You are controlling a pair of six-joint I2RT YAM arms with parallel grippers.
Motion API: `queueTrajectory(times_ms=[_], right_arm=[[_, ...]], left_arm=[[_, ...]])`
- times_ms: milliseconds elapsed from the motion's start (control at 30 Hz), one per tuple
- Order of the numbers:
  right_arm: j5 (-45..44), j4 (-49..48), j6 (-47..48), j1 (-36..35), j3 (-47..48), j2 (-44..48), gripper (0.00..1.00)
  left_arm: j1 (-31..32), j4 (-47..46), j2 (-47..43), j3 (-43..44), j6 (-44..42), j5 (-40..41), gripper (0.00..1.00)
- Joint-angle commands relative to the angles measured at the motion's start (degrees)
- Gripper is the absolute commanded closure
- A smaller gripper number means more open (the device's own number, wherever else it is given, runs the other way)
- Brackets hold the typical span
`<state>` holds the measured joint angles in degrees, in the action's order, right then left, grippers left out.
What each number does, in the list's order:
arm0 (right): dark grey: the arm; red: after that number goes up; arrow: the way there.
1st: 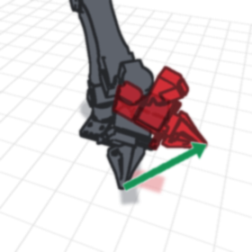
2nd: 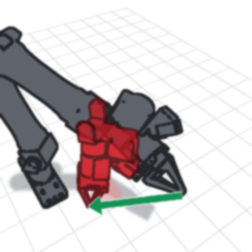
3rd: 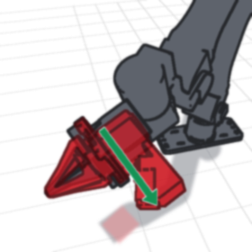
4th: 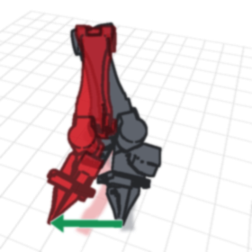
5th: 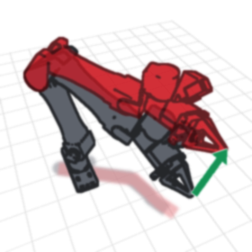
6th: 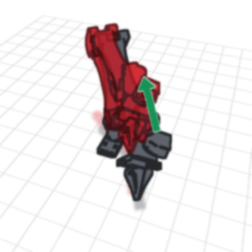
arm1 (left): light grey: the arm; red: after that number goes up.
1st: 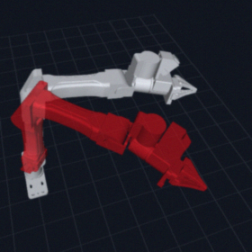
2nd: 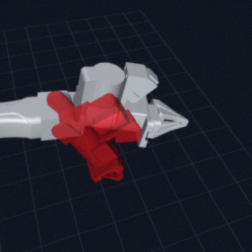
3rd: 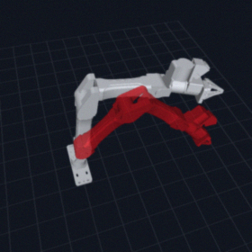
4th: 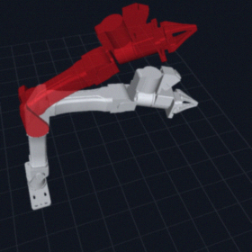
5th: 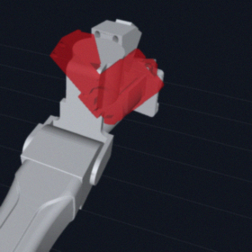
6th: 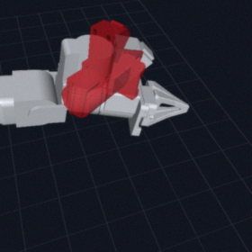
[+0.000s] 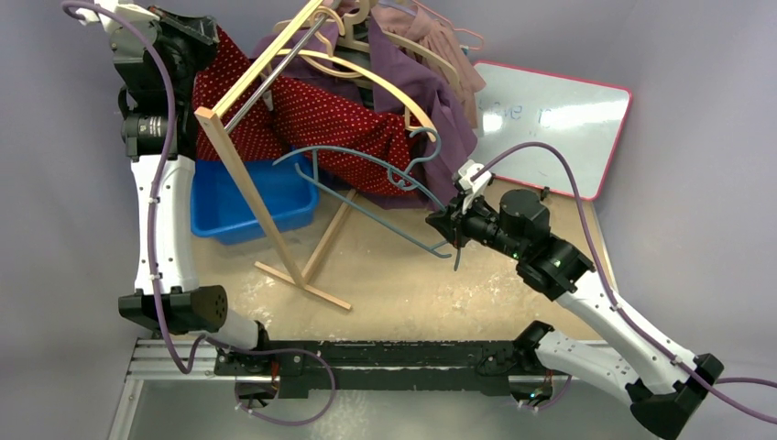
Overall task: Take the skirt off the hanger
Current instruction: Place the skirt in the bin.
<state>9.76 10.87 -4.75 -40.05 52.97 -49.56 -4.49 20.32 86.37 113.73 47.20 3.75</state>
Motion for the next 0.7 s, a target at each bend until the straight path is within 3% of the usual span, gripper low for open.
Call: queueTrajectory(times_ms=[0, 333, 533, 667], right_arm=[[-0.55, -3.15, -0.39, 0.11, 2.0, -0.32, 1.0], [0.66, -3.33, -1.46, 0.15, 2.01, -0.32, 1.0], [-0.97, -0.73, -0.74, 0.15, 3.96, 1.36, 1.0], [-1.2, 0.74, -0.16, 0.15, 4.86, 2.59, 1.0]], left_arm=[[-0.75, -7.12, -2.96, -0.67, 2.06, -5.82, 1.0], [-2.5, -6.18, -15.98, -28.68, -3.83, 2.19, 1.0], [-2.69, 1.34, -15.46, -38.88, -8.42, 10.23, 1.0], [-2.89, 3.78, -14.01, -42.68, -9.61, 9.79, 1.0]])
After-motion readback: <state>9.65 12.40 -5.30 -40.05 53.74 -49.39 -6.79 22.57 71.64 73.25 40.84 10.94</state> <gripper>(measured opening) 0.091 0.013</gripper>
